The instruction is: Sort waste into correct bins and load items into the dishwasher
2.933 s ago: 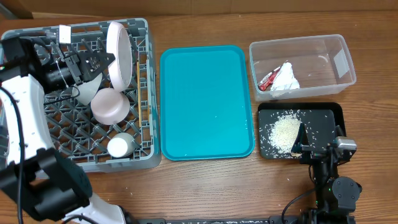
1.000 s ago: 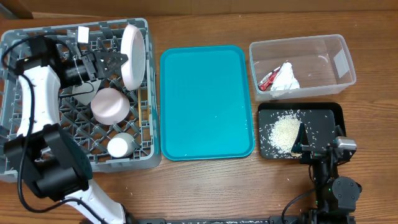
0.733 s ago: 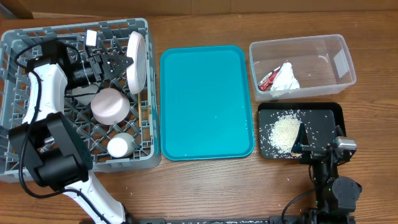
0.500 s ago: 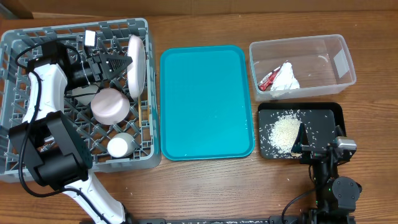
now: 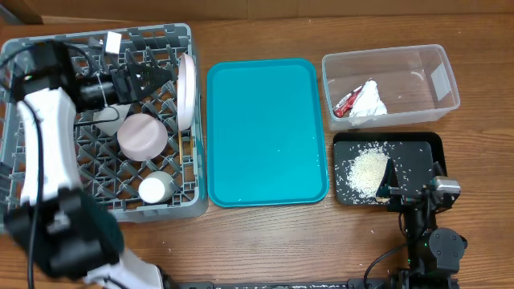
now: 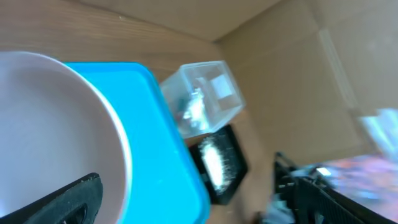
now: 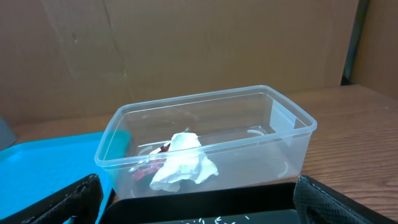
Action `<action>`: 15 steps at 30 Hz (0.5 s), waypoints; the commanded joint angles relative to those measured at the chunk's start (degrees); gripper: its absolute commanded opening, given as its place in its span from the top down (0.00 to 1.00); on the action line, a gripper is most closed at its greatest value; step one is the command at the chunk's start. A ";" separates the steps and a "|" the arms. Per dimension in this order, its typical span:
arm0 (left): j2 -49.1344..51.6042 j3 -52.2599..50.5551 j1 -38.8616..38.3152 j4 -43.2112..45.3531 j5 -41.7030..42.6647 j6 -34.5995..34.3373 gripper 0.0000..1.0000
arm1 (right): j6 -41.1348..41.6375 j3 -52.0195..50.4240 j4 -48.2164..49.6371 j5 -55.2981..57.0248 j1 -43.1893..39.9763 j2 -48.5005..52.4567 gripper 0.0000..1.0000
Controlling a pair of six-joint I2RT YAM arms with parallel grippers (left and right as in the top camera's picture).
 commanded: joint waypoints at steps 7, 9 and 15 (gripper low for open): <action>-26.01 0.83 -23.93 -0.81 -33.11 -7.43 0.00 | -0.04 -0.57 0.37 0.09 -0.26 -0.39 0.00; -28.11 0.83 -32.17 -0.76 -37.62 -7.43 0.00 | -0.04 -0.55 0.37 0.09 -0.26 -0.39 0.00; -28.61 0.83 -50.51 -2.34 -43.23 -7.23 0.00 | -0.04 -0.57 0.37 0.09 -0.26 -0.39 0.00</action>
